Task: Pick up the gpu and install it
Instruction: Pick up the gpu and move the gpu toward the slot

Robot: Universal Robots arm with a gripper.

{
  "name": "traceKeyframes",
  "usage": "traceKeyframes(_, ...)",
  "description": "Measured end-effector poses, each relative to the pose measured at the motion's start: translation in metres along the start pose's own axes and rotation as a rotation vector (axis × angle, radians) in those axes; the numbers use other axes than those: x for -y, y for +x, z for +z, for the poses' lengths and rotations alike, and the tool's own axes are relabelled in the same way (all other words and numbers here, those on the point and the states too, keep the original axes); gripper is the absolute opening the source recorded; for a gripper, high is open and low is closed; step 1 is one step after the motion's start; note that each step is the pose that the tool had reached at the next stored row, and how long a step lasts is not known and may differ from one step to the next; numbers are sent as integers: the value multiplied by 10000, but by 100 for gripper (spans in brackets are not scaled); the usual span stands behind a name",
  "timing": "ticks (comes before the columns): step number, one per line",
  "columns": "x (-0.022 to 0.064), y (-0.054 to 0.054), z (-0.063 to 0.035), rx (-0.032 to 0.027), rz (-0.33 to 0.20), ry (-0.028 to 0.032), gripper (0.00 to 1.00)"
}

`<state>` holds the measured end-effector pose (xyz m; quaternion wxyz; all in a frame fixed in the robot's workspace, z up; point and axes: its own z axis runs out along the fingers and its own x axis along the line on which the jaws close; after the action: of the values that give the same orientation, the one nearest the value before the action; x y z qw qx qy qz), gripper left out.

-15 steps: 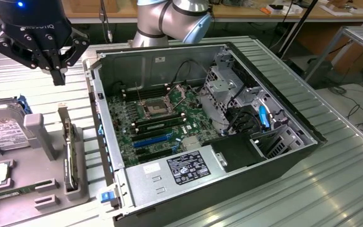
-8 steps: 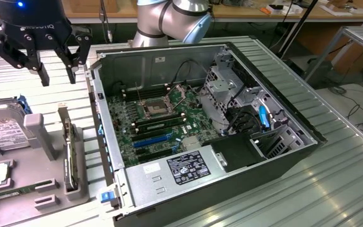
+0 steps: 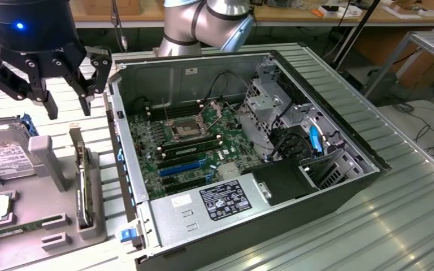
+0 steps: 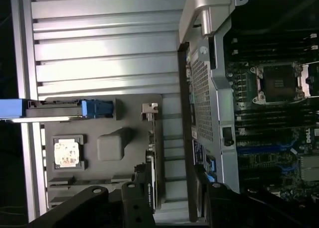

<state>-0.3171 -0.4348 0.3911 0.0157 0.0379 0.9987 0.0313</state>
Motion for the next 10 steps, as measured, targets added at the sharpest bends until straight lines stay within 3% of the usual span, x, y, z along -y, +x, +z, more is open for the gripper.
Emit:
traceKeyframes(3,100,26,-1,1,1,0,48)
traceKeyframes(7,104,25,5,3,0,-2,48)
traceKeyframes(10,112,39,111,15,0,-3,48)
